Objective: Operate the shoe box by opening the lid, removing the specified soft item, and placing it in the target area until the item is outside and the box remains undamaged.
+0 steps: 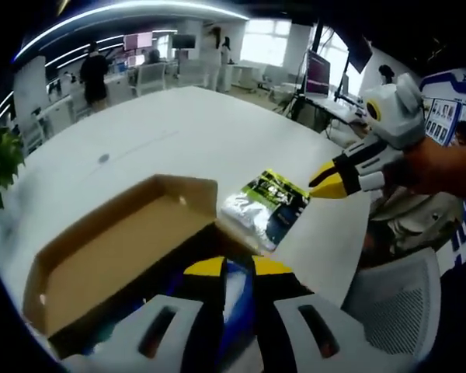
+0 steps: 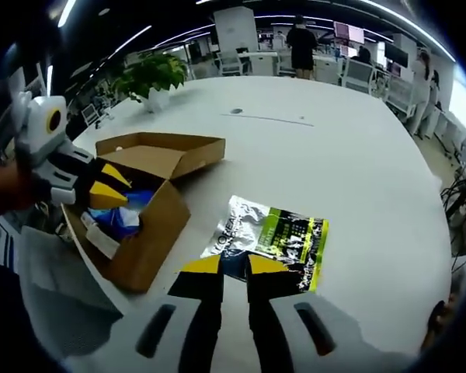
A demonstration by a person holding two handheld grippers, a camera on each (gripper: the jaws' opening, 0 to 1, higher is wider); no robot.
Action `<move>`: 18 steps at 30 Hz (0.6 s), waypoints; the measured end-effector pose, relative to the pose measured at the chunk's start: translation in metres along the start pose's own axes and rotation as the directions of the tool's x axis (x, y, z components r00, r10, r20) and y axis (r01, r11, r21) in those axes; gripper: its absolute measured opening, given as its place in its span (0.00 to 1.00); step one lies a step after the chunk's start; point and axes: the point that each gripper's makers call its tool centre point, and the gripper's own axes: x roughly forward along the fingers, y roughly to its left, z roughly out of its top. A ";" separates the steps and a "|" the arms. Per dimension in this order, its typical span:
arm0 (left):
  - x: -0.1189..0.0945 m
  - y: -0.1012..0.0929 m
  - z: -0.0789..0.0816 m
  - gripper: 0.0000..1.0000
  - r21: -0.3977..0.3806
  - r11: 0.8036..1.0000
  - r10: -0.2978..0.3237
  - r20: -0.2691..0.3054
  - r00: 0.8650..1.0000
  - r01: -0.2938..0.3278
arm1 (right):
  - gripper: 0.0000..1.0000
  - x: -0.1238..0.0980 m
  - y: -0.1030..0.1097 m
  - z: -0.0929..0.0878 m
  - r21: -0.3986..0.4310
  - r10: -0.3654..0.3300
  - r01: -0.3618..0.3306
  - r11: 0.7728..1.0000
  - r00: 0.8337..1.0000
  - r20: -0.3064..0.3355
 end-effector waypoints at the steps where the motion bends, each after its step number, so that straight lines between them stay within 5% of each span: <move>1: -0.003 0.003 -0.003 0.09 -0.007 1.000 0.003 -0.001 1.000 -0.003 | 0.10 0.001 0.006 0.001 -0.006 0.006 -0.006 1.000 1.000 0.001; 18: -0.047 0.048 -0.044 0.09 -0.080 0.994 0.072 -0.011 0.997 -0.073 | 0.09 0.026 0.071 0.025 -0.063 0.078 -0.078 0.995 0.997 0.004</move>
